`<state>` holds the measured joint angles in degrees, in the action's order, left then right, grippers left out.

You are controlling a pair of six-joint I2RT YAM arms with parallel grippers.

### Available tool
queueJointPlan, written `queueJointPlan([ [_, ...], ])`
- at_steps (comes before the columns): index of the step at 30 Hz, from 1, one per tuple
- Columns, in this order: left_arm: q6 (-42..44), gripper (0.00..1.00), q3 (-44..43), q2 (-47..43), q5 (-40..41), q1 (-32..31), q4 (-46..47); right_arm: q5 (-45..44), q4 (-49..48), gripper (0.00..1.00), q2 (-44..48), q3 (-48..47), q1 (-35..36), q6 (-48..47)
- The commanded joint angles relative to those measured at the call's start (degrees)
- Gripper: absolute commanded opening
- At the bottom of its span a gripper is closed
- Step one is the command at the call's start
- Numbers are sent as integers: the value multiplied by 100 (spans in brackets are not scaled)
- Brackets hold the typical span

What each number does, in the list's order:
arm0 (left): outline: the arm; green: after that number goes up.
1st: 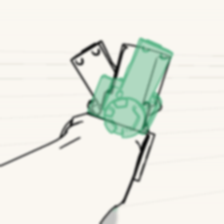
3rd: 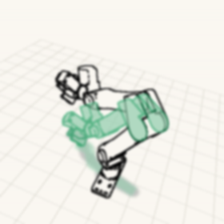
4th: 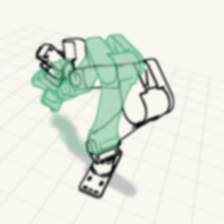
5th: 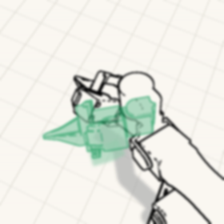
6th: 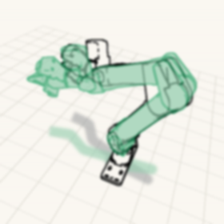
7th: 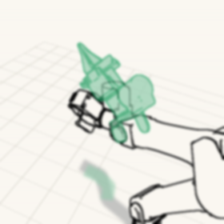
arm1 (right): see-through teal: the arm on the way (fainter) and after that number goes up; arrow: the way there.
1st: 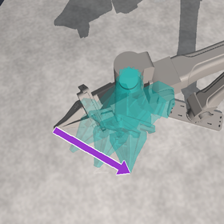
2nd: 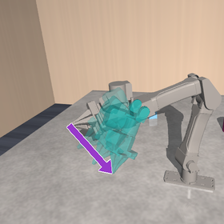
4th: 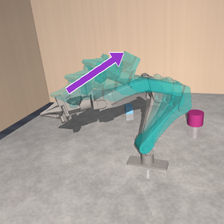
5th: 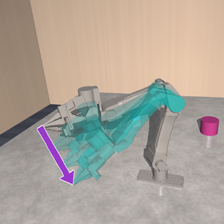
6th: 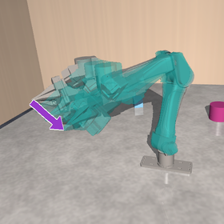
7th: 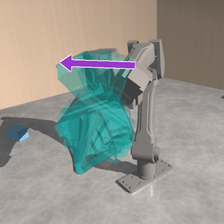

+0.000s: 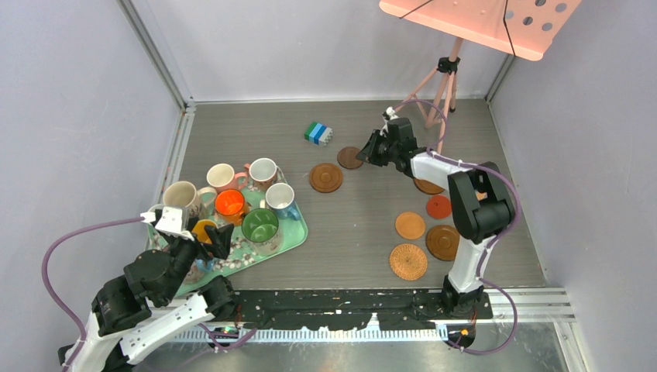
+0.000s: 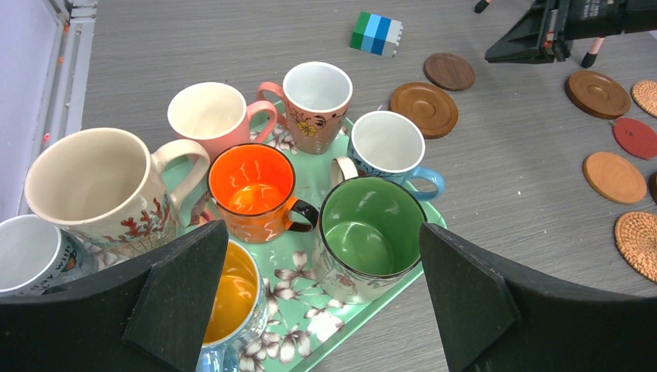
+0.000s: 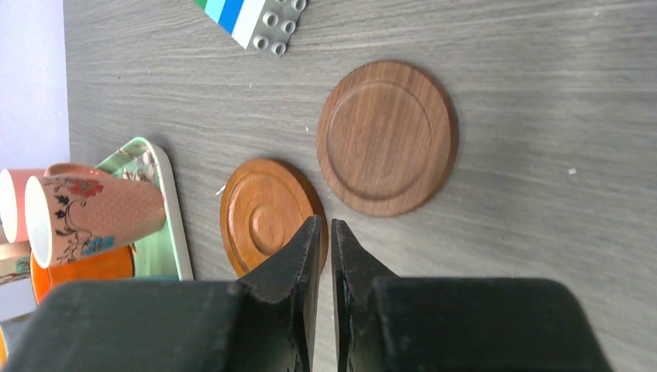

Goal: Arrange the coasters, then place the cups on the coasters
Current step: Move the coaster to the center of the board.

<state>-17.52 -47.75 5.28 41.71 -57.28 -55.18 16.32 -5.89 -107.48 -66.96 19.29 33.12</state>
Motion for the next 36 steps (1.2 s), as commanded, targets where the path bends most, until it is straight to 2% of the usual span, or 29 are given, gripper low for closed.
queueJointPlan([
  [1,82,97,11,20,-10,-3,102,111,-152,17,-438,-624,14,67],
  [10,73,98,11,24,-13,-4,97,-97,336,17,-1269,-1207,22,72],
  [17,73,98,11,17,-6,-12,95,-555,1140,16,-1405,-1355,22,-122],
  [24,73,98,11,4,-5,-8,99,-1377,1942,13,-812,-838,-5,-594],
  [36,64,98,11,-18,-19,-12,99,-1742,1964,10,516,879,-292,-772],
])
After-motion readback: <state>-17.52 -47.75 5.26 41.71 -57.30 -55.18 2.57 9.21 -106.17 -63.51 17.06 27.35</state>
